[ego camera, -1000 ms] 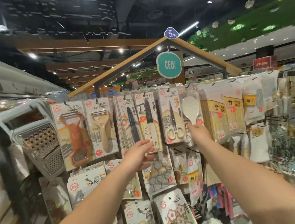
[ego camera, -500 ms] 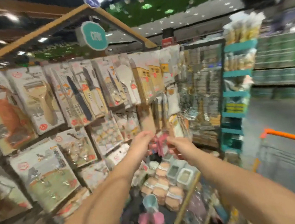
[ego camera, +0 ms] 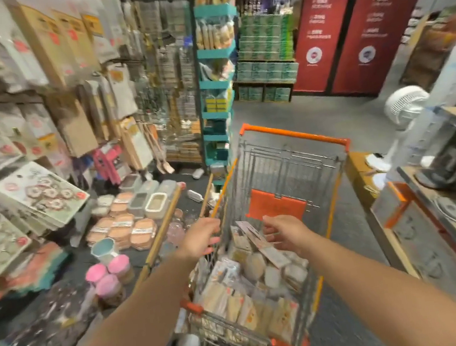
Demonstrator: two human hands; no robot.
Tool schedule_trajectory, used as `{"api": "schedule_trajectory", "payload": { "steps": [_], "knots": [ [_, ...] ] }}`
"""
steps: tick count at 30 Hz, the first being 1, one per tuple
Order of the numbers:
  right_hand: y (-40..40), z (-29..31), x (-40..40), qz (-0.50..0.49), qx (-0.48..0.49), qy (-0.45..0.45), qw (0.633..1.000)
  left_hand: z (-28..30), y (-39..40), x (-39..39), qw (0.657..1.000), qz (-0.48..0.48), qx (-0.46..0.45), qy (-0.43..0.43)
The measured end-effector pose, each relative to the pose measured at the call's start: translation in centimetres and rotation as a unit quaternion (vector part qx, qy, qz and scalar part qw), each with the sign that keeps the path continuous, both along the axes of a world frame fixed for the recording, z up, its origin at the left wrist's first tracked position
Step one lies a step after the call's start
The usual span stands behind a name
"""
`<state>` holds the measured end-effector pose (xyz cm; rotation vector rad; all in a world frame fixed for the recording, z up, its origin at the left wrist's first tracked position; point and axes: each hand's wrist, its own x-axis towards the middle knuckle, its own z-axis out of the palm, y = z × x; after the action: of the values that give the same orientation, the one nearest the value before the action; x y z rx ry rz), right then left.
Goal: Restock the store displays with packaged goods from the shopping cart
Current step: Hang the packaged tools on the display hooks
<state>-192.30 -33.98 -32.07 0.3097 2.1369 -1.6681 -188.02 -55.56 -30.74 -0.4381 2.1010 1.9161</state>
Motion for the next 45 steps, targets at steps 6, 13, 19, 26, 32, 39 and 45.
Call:
{"api": "schedule_trajectory", "payload": {
  "steps": [6, 13, 19, 26, 32, 39, 45],
  "knots": [
    [6.1, -4.1, 1.9, -0.003, 0.043, -0.083, 0.996, -4.8, 5.4, -0.1, 0.997, -0.017, -0.018, -0.068],
    [9.5, -9.7, 0.9, 0.068, 0.036, -0.139, 0.987, -10.9, 9.2, 0.7, 0.987, 0.021, -0.007, -0.159],
    [10.0, -12.3, -1.8, 0.122, 0.024, -0.192, 0.973, -13.9, 10.0, 0.9, 0.977, 0.078, 0.009, -0.196],
    [7.4, -15.7, -6.9, 0.108, 0.052, -0.228, 0.966, -18.1, 8.2, -5.0, 0.969, 0.06, 0.024, -0.237],
    [5.5, -21.2, -13.4, 0.03, 0.047, -0.254, 0.966, -22.1, 6.3, -13.3, 0.954, 0.05, 0.065, -0.289],
    [0.9, -28.5, -20.2, -0.031, 0.048, -0.27, 0.961, -25.6, 4.5, -19.5, 0.931, 0.115, 0.096, -0.333],
    [-1.7, -34.3, -24.1, -0.068, 0.079, -0.258, 0.961, -30.5, 3.4, -19.7, 0.902, 0.158, 0.159, -0.369]
  ]
}}
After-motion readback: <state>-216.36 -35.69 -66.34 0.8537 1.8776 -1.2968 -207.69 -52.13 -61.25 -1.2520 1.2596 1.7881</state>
